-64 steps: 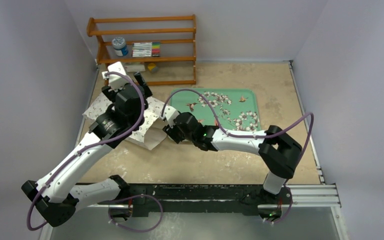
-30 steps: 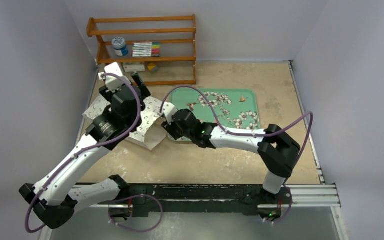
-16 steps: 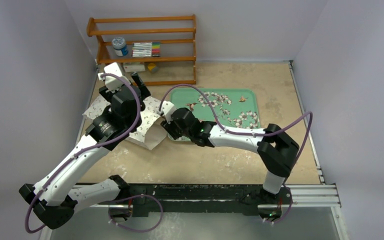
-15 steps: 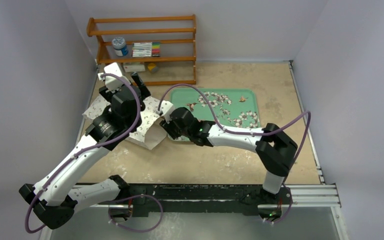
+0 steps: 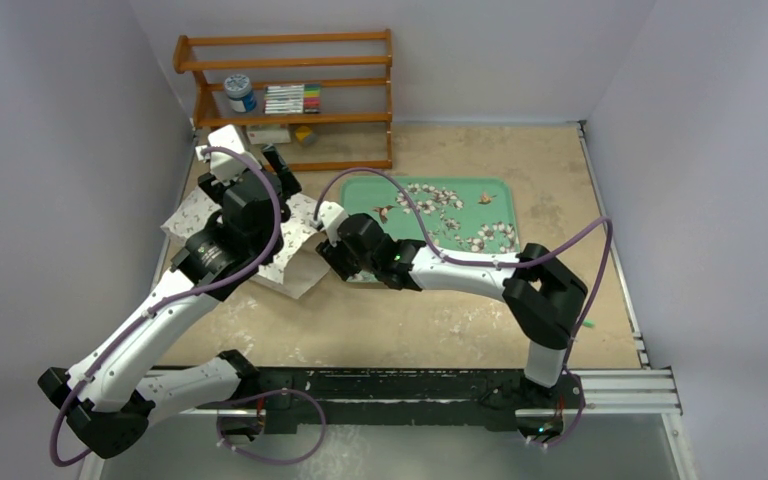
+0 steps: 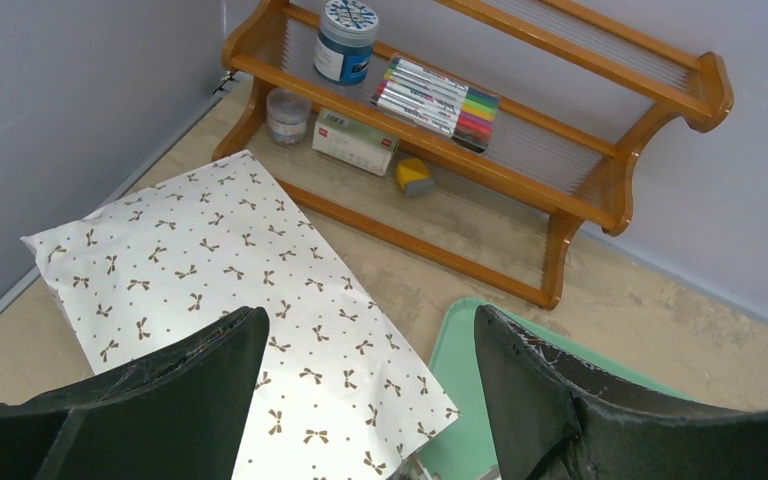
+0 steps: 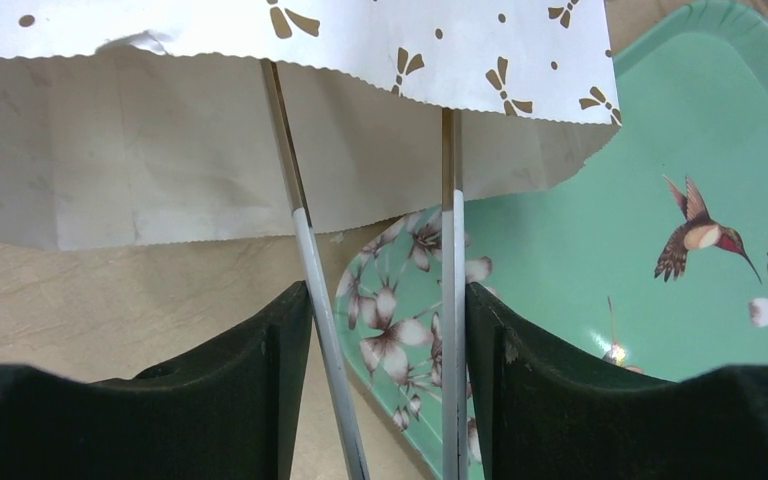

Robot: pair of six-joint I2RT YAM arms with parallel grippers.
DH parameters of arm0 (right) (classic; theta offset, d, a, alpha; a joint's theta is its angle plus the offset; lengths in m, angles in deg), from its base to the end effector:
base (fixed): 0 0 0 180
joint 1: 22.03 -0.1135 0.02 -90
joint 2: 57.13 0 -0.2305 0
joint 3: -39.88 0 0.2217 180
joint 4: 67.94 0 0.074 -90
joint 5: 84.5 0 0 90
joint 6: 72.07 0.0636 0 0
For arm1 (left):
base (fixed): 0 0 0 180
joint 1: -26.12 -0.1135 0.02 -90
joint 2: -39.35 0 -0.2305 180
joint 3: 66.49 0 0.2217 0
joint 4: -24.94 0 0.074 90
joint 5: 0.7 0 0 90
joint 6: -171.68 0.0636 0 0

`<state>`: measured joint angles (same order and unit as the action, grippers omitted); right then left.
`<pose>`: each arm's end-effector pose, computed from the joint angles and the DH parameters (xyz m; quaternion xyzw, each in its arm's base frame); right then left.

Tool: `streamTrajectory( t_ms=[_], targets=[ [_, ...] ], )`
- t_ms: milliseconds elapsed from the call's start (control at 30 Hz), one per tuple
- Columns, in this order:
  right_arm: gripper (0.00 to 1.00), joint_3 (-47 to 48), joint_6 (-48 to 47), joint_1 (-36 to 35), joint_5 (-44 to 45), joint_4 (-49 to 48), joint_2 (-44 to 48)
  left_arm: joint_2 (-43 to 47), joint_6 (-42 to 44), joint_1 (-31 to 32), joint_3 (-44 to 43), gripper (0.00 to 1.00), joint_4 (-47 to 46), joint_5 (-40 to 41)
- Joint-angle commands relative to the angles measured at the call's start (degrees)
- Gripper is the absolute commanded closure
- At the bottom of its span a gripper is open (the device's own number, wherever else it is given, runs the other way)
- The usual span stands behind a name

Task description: Take the fake bread out of the paper bag

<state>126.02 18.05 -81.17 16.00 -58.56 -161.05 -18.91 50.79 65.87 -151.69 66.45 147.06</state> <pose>0.2193 0.3443 0.2072 -0.3771 0.7630 0.1888 0.4898 0.1888 -0.0871 0.3828 -0.2411 0.7134 0.0021 0.6579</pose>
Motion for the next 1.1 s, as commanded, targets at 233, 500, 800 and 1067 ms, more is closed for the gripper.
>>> streamTrajectory(
  t_ms=[233,500,800,1067],
  targets=[
    [0.49,-0.3,0.8,0.15,-0.93,-3.27,1.84,0.54,-0.52,-0.37,-0.07,0.24,-1.06,-0.01],
    [1.0,-1.33,0.53,0.16,1.38,-2.73,4.14,0.59,-0.73,-0.37,0.04,0.24,-1.06,-0.27],
    [1.0,-3.43,0.3,0.08,2.34,0.05,10.61,0.97,-0.64,-0.37,-0.28,0.24,-1.07,0.75],
    [1.0,-4.64,1.79,-1.01,2.21,6.77,16.82,-0.17,-1.01,-0.38,-1.86,0.25,-1.19,1.7]
  ],
)
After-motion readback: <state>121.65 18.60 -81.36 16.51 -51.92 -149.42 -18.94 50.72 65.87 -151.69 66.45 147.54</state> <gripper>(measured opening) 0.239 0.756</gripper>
